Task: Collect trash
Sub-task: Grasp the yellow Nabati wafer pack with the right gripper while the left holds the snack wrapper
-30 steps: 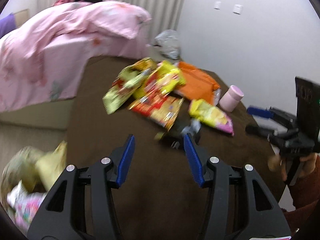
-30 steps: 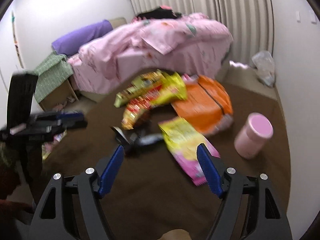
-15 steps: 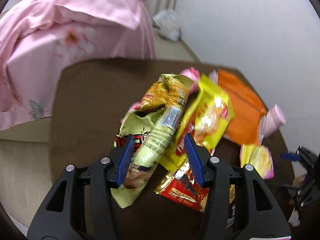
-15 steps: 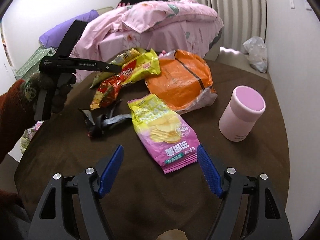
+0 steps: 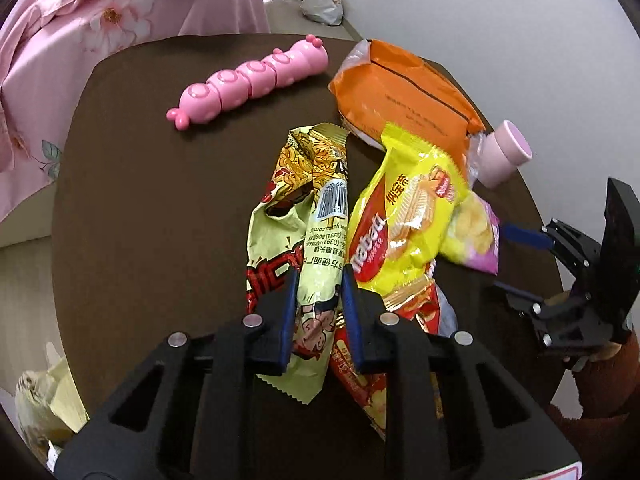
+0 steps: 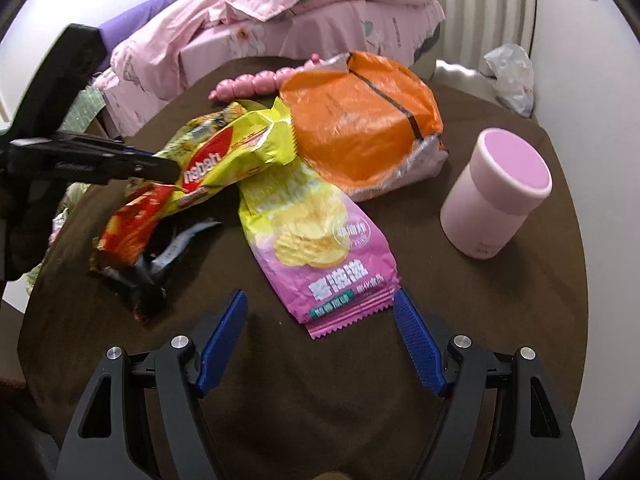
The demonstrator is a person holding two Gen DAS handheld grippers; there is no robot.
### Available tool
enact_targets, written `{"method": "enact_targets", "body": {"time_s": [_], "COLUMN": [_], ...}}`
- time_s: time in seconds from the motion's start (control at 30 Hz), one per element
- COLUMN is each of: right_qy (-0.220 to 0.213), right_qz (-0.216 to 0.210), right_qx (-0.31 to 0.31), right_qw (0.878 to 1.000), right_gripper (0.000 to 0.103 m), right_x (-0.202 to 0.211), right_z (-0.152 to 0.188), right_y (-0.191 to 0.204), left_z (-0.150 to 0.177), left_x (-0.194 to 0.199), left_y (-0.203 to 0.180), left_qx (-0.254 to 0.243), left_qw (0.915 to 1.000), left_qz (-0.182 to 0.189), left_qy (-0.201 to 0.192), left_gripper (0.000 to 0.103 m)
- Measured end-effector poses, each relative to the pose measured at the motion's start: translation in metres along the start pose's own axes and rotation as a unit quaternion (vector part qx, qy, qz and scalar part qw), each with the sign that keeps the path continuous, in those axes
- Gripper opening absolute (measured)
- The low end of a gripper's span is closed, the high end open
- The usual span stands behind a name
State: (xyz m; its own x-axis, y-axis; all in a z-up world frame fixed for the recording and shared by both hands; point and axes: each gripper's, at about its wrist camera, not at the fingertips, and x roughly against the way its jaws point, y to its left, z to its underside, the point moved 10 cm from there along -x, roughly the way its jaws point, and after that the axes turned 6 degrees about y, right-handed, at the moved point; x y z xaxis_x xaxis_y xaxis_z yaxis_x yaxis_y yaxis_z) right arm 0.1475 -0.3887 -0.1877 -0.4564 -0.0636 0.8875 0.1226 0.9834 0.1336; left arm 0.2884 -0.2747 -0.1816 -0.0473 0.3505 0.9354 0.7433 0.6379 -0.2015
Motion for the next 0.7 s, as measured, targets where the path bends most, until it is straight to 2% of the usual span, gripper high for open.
{"method": "enact_targets", "body": {"time_s": [0.1, 0.17, 0.3, 0.37, 0.5, 0.57, 0.7], "right_qy": [-0.033, -0.051, -0.047, -0.032, -0.021, -0.017, -0.012], "right_qz": [0.018, 0.009, 0.000, -0.002, -0.008, -0.004, -0.022], "right_qx": [0.002, 0.010, 0.031, 0.041, 0.047, 0.041, 0.011], "right_qw": [0.999, 0.999, 0.998, 0.999, 0.999, 0.999, 1.000], "right_gripper": [0.071, 0.071, 0.071, 0.059, 0.052, 0.038, 0.026], "right_x": [0.012, 0.015, 0.002, -0.008, -0.010, -0.007, -0.001], "right_z": [-0.008, -0.018, -0.031, -0.033, -0.031, -0.024, -0.011], "right_y": [0.000, 0.005, 0.009, 0.011, 0.014, 0.010, 0.003], "left_z": [0.009, 0.016, 0.025, 0.027, 0.032, 0.034, 0.029], "left_x": [0.001, 0.002, 0.006, 0.007, 0.009, 0.010, 0.008], "left_y": [-0.003, -0.006, -0.011, -0.012, -0.015, -0.016, -0.017], "left_qx": [-0.007, -0.012, -0.014, -0.014, -0.016, -0.017, -0.013], "left_qw": [1.0000, 0.9999, 0.9999, 0.9999, 0.9998, 0.9998, 0.9999], "left_qz": [-0.004, -0.007, -0.003, -0.002, -0.004, -0.004, 0.000], "left_qy": [0.003, 0.003, 0.005, 0.005, 0.004, 0.004, 0.003], "left_gripper": [0.021, 0.021, 0.021, 0.021, 0.021, 0.021, 0.021]}}
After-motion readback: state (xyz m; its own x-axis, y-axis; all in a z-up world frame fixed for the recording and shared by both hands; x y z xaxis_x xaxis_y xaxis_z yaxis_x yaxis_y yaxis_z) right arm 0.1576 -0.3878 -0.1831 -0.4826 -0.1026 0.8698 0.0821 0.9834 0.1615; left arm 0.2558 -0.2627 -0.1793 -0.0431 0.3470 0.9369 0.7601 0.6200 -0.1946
